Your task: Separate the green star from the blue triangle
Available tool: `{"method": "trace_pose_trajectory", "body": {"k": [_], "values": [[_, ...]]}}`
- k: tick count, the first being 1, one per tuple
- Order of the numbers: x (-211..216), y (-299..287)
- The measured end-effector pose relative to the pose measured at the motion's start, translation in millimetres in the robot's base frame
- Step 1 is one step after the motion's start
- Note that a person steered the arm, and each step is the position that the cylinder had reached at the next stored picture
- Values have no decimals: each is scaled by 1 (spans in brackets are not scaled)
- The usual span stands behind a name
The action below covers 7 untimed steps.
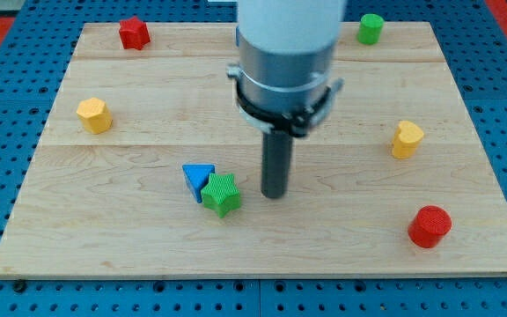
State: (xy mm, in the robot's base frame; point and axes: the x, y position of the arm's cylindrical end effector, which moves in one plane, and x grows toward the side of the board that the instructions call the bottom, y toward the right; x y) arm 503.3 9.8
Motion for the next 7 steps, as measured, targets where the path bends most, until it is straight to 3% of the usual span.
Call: {"method": "trace_pose_trajectory", "body": {"k": [2,3,4,6,7], "values": [[-61,-102],[-46,-134],[-21,-96],[-21,8],[1,4]]}}
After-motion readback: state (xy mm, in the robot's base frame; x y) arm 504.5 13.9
